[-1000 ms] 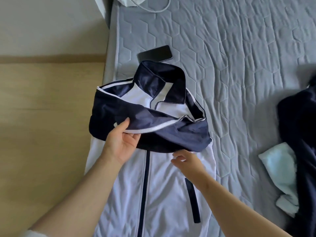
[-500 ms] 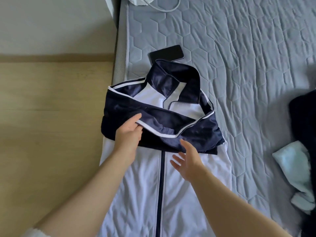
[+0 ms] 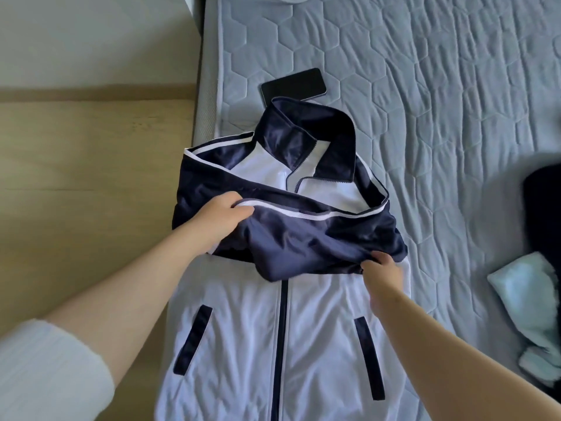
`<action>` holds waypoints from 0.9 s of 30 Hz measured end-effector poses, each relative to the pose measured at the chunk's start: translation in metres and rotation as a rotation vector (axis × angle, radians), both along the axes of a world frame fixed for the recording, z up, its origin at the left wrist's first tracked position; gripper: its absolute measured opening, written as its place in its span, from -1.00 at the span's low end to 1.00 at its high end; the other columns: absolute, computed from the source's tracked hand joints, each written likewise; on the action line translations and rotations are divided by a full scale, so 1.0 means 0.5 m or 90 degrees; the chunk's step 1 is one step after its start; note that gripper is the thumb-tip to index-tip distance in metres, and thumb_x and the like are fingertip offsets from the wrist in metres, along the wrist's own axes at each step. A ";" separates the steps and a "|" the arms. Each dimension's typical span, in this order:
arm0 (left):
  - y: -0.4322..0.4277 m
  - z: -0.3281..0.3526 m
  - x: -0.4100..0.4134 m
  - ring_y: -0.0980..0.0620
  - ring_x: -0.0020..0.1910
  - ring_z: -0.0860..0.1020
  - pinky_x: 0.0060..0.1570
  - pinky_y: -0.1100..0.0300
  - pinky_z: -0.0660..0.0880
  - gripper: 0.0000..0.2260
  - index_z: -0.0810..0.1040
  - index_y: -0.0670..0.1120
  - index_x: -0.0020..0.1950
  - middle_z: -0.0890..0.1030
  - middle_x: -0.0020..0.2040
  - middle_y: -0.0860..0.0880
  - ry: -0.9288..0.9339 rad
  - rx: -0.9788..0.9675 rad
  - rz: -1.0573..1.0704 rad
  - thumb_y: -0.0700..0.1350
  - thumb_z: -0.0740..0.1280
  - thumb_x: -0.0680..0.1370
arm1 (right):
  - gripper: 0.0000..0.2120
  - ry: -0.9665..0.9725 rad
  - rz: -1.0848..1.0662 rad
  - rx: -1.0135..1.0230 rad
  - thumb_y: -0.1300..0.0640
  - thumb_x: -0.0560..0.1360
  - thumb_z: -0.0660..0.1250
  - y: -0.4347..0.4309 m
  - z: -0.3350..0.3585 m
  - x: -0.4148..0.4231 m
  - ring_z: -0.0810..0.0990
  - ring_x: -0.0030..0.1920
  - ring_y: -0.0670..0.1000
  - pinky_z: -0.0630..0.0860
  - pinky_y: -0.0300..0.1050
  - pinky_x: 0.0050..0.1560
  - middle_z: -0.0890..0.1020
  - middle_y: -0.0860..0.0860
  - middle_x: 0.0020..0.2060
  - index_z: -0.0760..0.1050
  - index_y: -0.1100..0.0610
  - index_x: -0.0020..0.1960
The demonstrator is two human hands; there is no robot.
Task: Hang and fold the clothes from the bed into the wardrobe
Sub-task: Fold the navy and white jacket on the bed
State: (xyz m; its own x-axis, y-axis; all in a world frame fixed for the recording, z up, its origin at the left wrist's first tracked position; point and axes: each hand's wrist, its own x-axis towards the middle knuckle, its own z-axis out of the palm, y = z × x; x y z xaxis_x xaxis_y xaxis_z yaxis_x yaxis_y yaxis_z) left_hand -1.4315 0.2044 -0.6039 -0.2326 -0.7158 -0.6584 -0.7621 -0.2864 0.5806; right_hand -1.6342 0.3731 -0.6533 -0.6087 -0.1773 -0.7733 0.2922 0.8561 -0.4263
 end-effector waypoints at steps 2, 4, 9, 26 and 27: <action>-0.019 -0.006 0.003 0.06 -0.30 0.41 -0.32 0.20 0.30 -0.84 0.44 -0.03 -0.25 0.48 -0.30 0.02 -0.033 -0.042 -0.069 -0.05 0.31 0.52 | -0.59 0.173 0.252 0.101 0.28 0.46 0.13 0.002 0.011 -0.012 0.35 0.19 0.17 0.32 0.00 0.21 0.32 0.11 0.26 0.43 0.08 0.28; -0.033 -0.013 0.009 0.09 -0.29 0.43 -0.33 0.22 0.30 -0.83 0.45 0.00 -0.25 0.51 -0.27 0.03 -0.078 -0.048 -0.149 0.00 0.33 0.51 | -0.59 0.308 0.431 0.070 0.28 0.46 0.16 -0.012 0.015 -0.013 0.31 0.22 0.19 0.27 0.02 0.21 0.37 0.13 0.22 0.44 0.06 0.27; -0.049 -0.048 0.030 -0.04 -0.22 0.48 -0.25 0.14 0.38 -0.80 0.39 0.07 -0.28 0.49 -0.29 0.06 -0.256 -0.124 -0.279 0.10 0.29 0.49 | -0.36 0.163 0.515 -0.024 0.26 0.50 0.07 -0.079 -0.011 -0.004 0.49 0.02 0.23 0.45 0.09 0.08 0.50 0.13 -0.05 0.02 -0.11 0.50; -0.009 -0.102 0.073 -0.05 -0.38 0.41 -0.41 0.15 0.25 -0.81 0.28 -0.06 -0.32 0.43 -0.36 -0.06 -0.261 -0.038 -0.246 -0.22 0.16 0.49 | -0.54 0.424 0.533 -0.031 0.24 0.41 0.25 -0.111 -0.039 -0.038 0.38 0.17 0.27 0.32 0.12 0.10 0.42 0.22 0.20 0.32 0.16 0.31; -0.018 -0.101 0.072 -0.05 -0.40 0.37 -0.40 0.13 0.23 -0.81 0.27 -0.06 -0.30 0.40 -0.37 -0.08 -0.236 -0.055 -0.209 -0.23 0.13 0.51 | -0.59 0.399 0.594 -0.065 0.22 0.41 0.27 -0.110 -0.039 -0.024 0.39 0.14 0.25 0.33 0.10 0.08 0.44 0.20 0.16 0.37 0.15 0.25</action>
State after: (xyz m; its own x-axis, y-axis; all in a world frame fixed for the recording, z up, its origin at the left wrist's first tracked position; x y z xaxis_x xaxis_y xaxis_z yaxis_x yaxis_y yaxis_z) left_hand -1.3952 0.1953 -0.6544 -0.2168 -0.6992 -0.6813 -0.9634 0.0405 0.2650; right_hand -1.6462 0.3181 -0.6728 -0.4807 -0.8109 -0.3336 -0.7335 0.5804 -0.3538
